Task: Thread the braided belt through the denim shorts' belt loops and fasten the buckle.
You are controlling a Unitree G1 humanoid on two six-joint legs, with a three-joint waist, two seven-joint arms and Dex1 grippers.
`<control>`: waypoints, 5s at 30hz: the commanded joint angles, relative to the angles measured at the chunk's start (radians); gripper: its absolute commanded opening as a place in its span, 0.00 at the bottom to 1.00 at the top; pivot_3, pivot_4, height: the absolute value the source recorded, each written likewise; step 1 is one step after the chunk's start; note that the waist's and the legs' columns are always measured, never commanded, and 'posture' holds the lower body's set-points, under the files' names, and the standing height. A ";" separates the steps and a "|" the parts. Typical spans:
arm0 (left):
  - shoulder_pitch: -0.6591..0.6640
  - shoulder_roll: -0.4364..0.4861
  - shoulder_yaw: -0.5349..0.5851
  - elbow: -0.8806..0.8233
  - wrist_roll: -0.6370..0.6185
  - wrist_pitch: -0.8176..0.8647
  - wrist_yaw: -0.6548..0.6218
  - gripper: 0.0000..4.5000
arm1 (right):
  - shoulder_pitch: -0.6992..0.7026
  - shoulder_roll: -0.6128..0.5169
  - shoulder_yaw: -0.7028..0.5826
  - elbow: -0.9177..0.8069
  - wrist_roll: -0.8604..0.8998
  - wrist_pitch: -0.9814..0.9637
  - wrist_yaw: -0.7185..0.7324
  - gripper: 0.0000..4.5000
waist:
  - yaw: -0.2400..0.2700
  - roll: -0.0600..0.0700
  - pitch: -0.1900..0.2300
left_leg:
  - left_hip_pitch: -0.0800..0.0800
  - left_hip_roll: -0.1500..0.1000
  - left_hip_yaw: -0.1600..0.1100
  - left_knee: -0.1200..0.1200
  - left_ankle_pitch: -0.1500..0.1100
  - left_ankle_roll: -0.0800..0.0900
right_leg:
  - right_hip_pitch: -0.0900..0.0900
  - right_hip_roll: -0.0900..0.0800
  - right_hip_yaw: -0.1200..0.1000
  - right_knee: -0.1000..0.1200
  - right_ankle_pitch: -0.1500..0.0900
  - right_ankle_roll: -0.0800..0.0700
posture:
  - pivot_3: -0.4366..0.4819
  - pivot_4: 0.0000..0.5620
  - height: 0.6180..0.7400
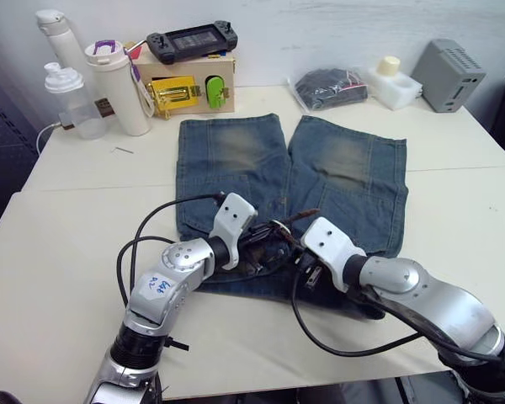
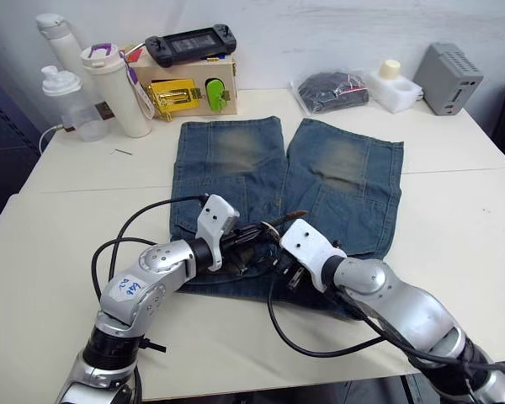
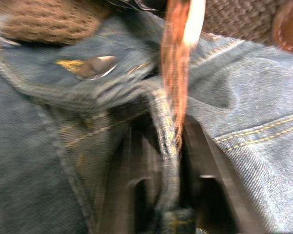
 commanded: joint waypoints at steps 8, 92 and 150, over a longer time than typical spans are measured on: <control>-0.001 0.018 -0.033 -0.008 0.055 -0.107 -0.008 0.00 | -0.132 -0.219 -0.253 0.060 0.037 -0.276 0.348 0.98 | 0.003 -0.003 0.004 | 0.000 0.001 0.000 -0.001 0.000 0.001 | 0.002 0.000 -0.001 -0.003 0.000 0.000 | 0.48 0.27 0.23; -0.123 0.201 0.171 0.104 -0.183 -0.361 -0.341 0.69 | -0.155 0.005 -0.091 0.340 -0.625 -0.991 0.395 0.00 | -0.008 -0.001 0.005 | -0.013 0.004 -0.001 0.004 0.001 -0.003 | -0.013 -0.003 -0.014 0.005 0.001 0.001 | 0.48 0.27 0.23; 0.194 0.096 0.212 -0.055 -0.203 -0.429 -0.221 0.00 | -0.019 0.063 0.105 0.210 -0.419 -0.402 0.389 0.01 | -0.032 -0.001 0.004 | -0.012 0.005 -0.002 0.003 0.001 -0.004 | -0.011 -0.007 -0.023 0.005 0.001 0.001 | 0.48 0.27 0.23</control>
